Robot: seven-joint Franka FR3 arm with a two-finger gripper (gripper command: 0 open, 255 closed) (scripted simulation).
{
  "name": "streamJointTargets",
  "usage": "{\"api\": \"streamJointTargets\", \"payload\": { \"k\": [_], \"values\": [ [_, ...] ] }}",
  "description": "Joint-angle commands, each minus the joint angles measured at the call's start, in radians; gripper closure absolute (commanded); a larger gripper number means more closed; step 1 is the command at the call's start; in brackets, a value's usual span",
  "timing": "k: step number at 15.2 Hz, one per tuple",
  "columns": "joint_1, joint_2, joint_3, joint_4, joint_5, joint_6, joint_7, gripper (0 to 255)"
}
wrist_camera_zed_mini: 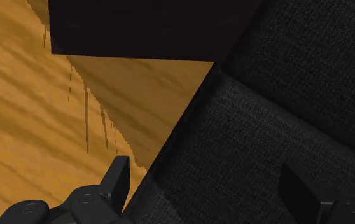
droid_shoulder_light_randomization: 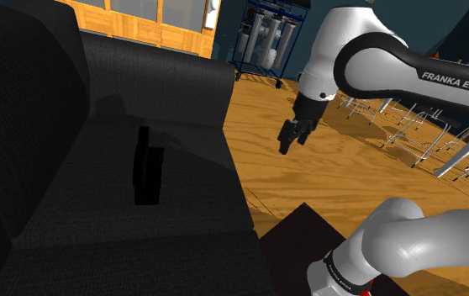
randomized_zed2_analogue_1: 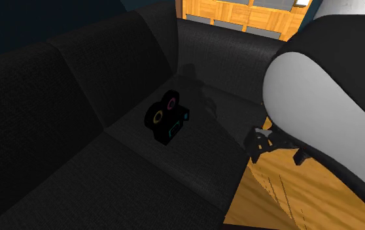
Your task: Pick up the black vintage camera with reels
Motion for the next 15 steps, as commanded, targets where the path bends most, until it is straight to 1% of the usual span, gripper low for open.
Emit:
{"api": "streamJointTargets", "payload": {
  "k": [1, 5, 8, 12, 15],
  "values": [
    [0.006, 0.033, 0.045, 0.01, 0.033, 0.032, 0.073, 0],
    [0.012, 0.11, 0.133, 0.046, 0.082, 0.094, 0.208, 0],
    [0.012, 0.182, 0.198, 0.088, 0.104, 0.142, 0.311, 0],
    [0.003, 0.295, 0.285, 0.163, 0.107, 0.204, 0.452, 0],
    [-0.007, 0.394, 0.349, 0.234, 0.086, 0.245, 0.564, 0]
  ]
}}
